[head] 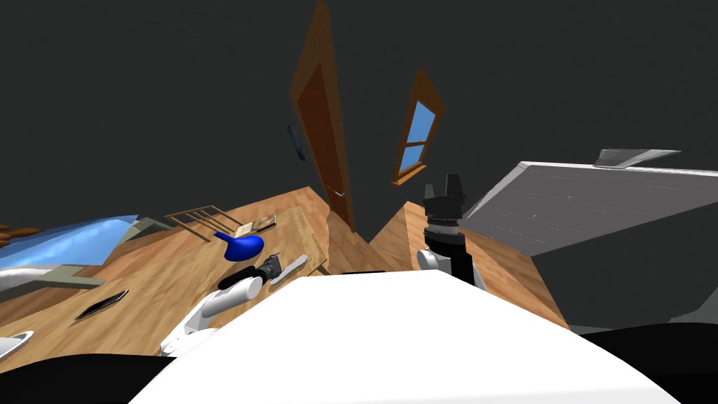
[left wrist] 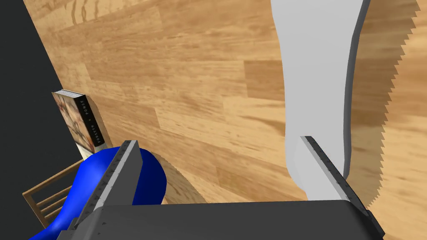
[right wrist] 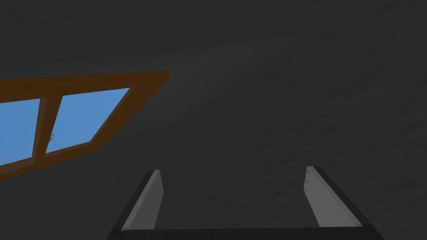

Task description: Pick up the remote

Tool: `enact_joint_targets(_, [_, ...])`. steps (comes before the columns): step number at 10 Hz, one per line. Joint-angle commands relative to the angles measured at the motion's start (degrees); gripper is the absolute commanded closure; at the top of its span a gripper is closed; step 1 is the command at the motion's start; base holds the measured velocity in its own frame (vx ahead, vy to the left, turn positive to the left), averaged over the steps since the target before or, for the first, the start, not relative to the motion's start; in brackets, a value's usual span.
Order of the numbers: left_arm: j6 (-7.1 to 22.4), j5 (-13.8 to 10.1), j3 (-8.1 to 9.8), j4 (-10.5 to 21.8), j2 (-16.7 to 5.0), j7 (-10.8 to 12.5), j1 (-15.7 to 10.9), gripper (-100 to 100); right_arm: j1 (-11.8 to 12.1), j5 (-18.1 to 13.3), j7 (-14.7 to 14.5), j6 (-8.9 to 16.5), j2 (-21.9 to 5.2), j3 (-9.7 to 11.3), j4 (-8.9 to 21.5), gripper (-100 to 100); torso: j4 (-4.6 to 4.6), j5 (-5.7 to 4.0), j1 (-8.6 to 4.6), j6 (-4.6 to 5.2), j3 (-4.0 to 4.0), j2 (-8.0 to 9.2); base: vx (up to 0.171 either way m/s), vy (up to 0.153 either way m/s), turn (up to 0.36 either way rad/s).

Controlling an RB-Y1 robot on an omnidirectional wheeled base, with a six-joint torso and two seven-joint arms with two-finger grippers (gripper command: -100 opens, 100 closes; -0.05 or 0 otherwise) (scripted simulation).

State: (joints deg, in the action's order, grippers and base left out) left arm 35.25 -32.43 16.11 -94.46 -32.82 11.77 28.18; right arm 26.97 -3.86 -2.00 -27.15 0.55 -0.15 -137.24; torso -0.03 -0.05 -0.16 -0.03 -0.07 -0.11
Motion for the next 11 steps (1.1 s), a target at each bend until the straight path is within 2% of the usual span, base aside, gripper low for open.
enact_joint_targets(1, [2.9, -2.1, 0.29, 2.6, -1.1, 0.6, -0.2, -100, 0.0, 0.0, 0.0, 0.0, 0.0, 0.0, 0.0, 0, 0.00, 0.00, 0.00, 0.00, 0.00, 0.00, 0.048, -0.036, -0.089])
enact_joint_targets(2, [4.0, -2.1, 0.29, 2.6, -1.1, 0.6, -0.2, -100, 0.0, 0.0, 0.0, 0.0, 0.0, 0.0, 0.0, 0, 0.00, 0.00, 0.02, 0.02, -0.01, -0.02, 0.046, -0.027, -0.044])
enact_joint_targets(3, [5.7, -4.0, 0.62, 4.3, -2.0, 1.1, -0.2, -100, 0.0, 0.0, 0.0, 0.0, 0.0, 0.0, 0.0, 0, 0.00, 0.00, 0.04, -0.01, 0.00, -0.01, 0.052, -0.033, -0.078])
enact_joint_targets(4, [7.0, -4.0, 0.62, 4.3, -2.0, 1.1, -0.2, -100, 0.0, 0.0, 0.0, 0.0, 0.0, 0.0, 0.0, 0, 0.00, 0.00, 0.02, 0.01, -0.01, -0.02, 0.049, -0.025, -0.028])
enact_joint_targets(5, [9.1, -5.7, 0.91, 6.0, -2.8, 1.6, -0.1, -100, 0.0, 0.0, 0.0, 0.0, 0.0, 0.0, 0.0, 0, 0.00, 0.00, 0.05, 0.00, -0.01, -0.01, 0.066, -0.026, -0.074])
enact_joint_targets(6, [9.9, -5.7, 0.91, 6.0, -2.8, 1.6, -0.1, -100, 0.0, 0.0, 0.0, 0.0, 0.0, 0.0, 0.0, 0, -0.01, 0.01, 0.05, 0.01, -0.03, -0.06, 0.050, -0.017, -0.036])
enact_joint_targets(7, [11.8, -7.4, 1.17, 7.6, -3.5, 2.1, 0.0, -100, 0.0, 0.0, 0.0, 0.0, 0.0, 0.0, 0.0, 0, -0.01, 0.02, 0.07, 0.00, -0.02, -0.02, 0.053, -0.016, -0.059])
enact_joint_targets(8, [12.7, -7.4, 1.17, 7.6, -3.5, 2.1, 0.0, -100, 0.0, 0.0, 0.0, 0.0, 0.0, 0.0, 0.0, 0, 0.00, 0.01, 0.09, 0.01, -0.02, -0.03, 0.045, -0.005, -0.029])
enact_joint_targets(9, [14.9, -9.1, 1.38, 9.2, -4.1, 2.5, 0.1, -100, 0.0, 0.0, 0.0, 0.0, 0.0, 0.0, 0.0, 0, 0.00, 0.02, 0.11, -0.01, 0.00, 0.00, 0.050, 0.001, -0.069])
enact_joint_targets(10, [15.4, -9.1, 1.38, 9.2, -4.1, 2.5, 0.1, -100, 0.0, 0.0, 0.0, 0.0, 0.0, 0.0, 0.0, 0, 0.00, 0.03, 0.14, 0.01, -0.01, -0.01, 0.048, 0.000, -0.032])
enact_joint_targets(11, [17.4, -10.7, 1.57, 10.7, -4.6, 2.8, 0.2, -100, 0.0, 0.0, 0.0, 0.0, 0.0, 0.0, 0.0, 0, 0.00, 0.03, 0.14, -0.01, 0.00, 0.00, 0.058, -0.005, -0.045])
